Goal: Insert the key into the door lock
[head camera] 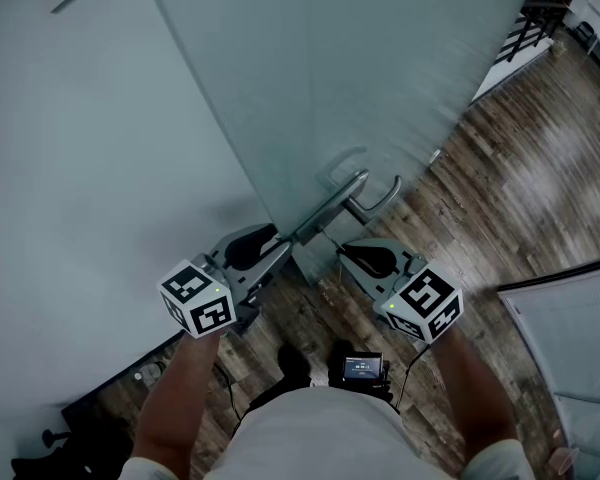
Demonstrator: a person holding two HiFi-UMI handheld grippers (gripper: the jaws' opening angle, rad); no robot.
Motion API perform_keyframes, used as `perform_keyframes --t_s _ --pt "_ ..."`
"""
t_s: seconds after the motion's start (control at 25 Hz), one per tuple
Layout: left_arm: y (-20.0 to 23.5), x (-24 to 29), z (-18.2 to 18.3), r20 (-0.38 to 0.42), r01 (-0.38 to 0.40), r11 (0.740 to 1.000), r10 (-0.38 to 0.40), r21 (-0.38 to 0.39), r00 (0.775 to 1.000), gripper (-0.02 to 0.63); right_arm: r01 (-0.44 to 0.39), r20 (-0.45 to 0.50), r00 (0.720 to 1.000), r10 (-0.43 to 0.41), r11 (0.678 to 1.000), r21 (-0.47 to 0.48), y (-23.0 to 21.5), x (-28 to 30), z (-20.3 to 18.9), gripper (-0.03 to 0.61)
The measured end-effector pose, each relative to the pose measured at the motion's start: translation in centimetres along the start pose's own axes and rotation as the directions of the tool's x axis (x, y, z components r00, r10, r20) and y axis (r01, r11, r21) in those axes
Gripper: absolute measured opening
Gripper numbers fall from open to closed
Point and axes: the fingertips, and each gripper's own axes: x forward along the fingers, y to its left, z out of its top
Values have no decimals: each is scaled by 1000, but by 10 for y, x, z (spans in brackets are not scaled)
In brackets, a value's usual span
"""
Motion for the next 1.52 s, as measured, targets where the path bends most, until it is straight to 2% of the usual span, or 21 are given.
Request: perform_keyframes --t_s 1.2,1.52 --pt "0 0 0 17 -2 1000 3 -15 1000 150 1 -7 1000 -1 1000 6 -8 20 4 17" --pt "-1 1 -1 16 -6 1000 6 -18 1000 150 4 6 1000 -4 998 56 -9 20 2 17"
